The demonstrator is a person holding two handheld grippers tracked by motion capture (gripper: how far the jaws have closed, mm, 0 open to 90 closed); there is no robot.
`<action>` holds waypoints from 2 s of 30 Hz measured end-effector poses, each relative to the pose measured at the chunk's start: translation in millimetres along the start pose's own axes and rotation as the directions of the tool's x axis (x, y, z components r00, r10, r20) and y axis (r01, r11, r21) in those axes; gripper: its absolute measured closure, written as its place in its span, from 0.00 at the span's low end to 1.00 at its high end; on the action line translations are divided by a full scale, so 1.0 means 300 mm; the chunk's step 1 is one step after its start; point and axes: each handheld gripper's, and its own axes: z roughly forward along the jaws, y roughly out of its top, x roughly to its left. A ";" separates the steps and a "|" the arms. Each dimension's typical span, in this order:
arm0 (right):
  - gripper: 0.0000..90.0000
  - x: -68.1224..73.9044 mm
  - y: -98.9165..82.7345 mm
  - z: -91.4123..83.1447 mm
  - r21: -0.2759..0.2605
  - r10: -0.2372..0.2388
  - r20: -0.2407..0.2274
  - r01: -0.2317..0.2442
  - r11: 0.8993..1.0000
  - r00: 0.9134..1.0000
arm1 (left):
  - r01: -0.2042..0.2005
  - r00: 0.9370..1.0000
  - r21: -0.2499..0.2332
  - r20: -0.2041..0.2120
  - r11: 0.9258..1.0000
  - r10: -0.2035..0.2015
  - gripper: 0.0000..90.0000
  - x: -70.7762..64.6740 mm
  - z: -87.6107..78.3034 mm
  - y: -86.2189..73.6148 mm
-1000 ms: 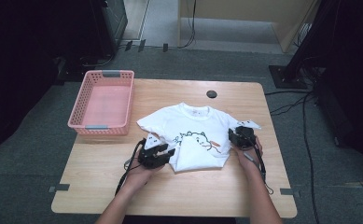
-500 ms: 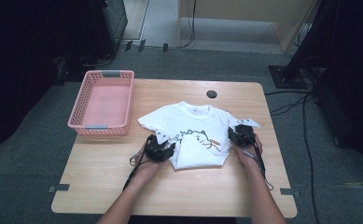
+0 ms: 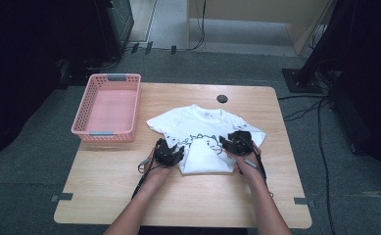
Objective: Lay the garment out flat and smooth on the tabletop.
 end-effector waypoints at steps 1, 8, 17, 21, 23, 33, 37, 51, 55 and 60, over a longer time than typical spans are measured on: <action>0.62 0.026 0.001 0.001 0.007 -0.013 -0.031 0.013 1.000 0.999 | 0.001 1.000 0.000 -0.003 1.000 -0.001 0.68 0.000 0.000 0.000; 0.55 0.149 -0.002 0.047 0.102 -0.078 -0.103 0.089 0.991 0.992 | 0.021 1.000 -0.001 -0.019 1.000 -0.021 0.69 0.002 -0.001 0.000; 0.93 0.173 -0.044 0.082 0.132 -0.160 -0.071 0.168 0.977 0.985 | 0.020 1.000 0.000 -0.022 1.000 -0.020 0.69 0.003 -0.001 -0.001; 0.98 0.172 -0.047 0.058 0.082 -0.195 -0.094 0.203 0.976 0.976 | 0.023 1.000 0.001 -0.020 1.000 -0.023 0.69 0.003 -0.002 -0.001; 0.98 0.168 -0.045 0.029 0.048 -0.191 -0.121 0.198 0.979 0.974 | 0.024 1.000 0.001 -0.020 1.000 -0.024 0.69 0.004 -0.002 -0.001; 0.99 0.172 -0.109 -0.159 -0.049 -0.237 -0.288 0.233 0.971 0.928 | 0.024 0.999 -0.001 -0.024 1.000 -0.024 0.69 0.004 -0.002 -0.002; 0.98 0.176 -0.163 -0.243 -0.072 -0.316 -0.361 0.312 0.947 0.877 | 0.023 0.999 0.000 -0.024 1.000 -0.023 0.69 0.004 -0.002 -0.002; 0.78 0.143 -0.327 -0.450 -0.107 -0.420 -0.671 0.480 0.871 0.611 | 0.022 0.999 0.001 -0.026 1.000 -0.022 0.69 0.002 -0.002 -0.001; 0.76 0.089 -0.281 -0.420 -0.063 -0.334 -0.529 0.356 0.932 0.780 | 0.022 0.999 -0.001 -0.026 1.000 -0.022 0.69 0.002 -0.002 -0.002; 0.72 0.031 -0.244 -0.327 0.001 -0.184 -0.178 0.187 0.982 0.967 | 0.019 0.999 0.001 -0.026 1.000 -0.019 0.69 0.002 -0.002 -0.002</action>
